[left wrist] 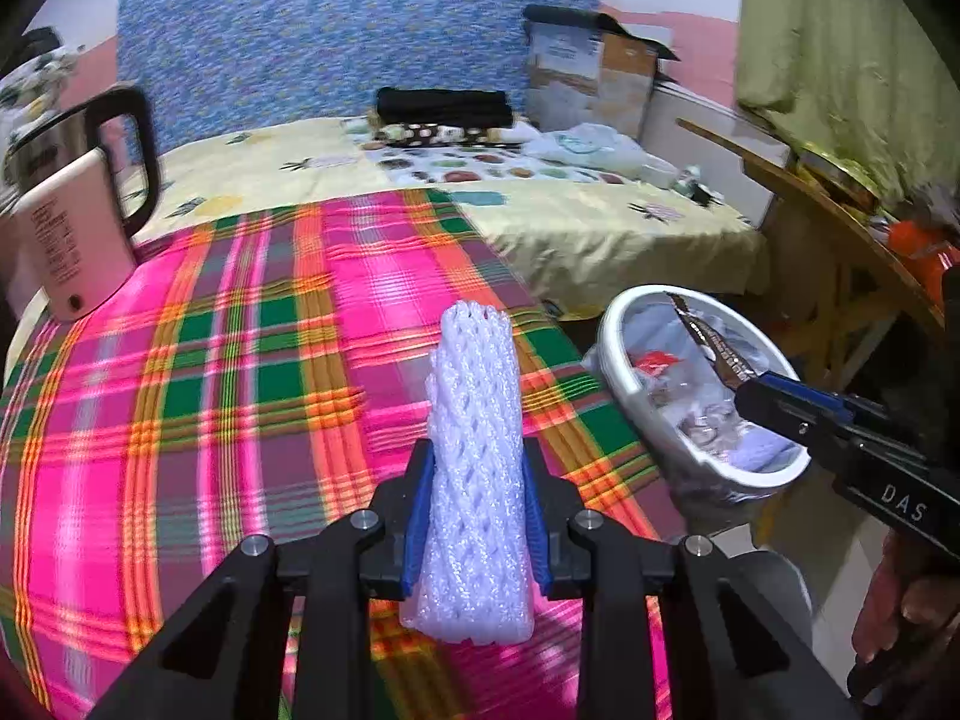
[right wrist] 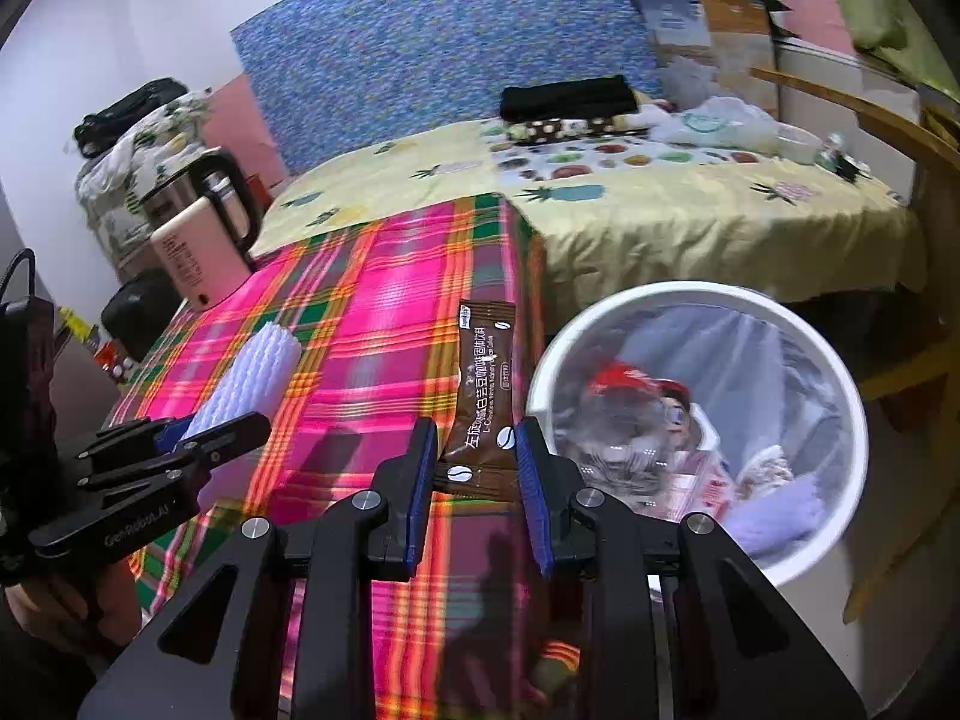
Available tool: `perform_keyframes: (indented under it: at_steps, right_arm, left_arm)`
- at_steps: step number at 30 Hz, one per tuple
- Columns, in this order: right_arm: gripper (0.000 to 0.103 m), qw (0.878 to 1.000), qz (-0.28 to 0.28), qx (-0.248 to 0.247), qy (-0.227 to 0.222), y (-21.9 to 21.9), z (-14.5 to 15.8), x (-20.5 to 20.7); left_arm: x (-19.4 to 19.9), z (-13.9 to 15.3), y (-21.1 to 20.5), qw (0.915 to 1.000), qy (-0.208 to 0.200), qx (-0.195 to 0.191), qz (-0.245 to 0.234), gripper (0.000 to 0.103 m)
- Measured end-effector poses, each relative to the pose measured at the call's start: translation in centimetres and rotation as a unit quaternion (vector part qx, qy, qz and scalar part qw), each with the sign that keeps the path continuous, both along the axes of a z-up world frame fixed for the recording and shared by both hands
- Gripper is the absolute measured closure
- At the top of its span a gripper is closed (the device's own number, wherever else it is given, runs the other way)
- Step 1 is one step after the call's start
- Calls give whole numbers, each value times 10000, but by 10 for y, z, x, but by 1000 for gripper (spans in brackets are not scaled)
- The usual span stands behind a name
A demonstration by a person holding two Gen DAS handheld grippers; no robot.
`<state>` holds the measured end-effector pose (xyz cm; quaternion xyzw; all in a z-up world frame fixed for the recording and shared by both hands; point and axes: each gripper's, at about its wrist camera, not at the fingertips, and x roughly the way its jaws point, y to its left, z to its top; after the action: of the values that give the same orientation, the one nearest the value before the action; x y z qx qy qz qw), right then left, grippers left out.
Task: Collect trash
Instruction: 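Lift and carry the wrapper and foam net over the bin with both tools, then open both tools to drop the wrapper and foam net into the bin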
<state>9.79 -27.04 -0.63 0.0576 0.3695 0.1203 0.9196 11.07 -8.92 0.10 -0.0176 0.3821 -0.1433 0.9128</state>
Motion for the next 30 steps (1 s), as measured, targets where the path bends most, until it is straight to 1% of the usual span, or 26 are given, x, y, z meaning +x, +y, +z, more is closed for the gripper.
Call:
perform_keyframes:
  at_steps: [8,14,23,30]
  right_arm:
    - [75,9983,-580,17,9,-41,-2,-8]
    - [75,9959,-901,47,80,-62,-6,-9]
    - [75,9928,-1170,68,249,-86,-18,-9]
    - [75,9914,-1243,76,396,-99,-25,-5]
  left_arm:
    - [14,3,-48,9983,-22,-63,-579,74]
    - [23,5,-82,9953,-11,-129,-962,74]
    - [36,1,-124,9899,127,-194,-1399,74]
    - [50,-4,-154,9856,257,-233,-1653,74]
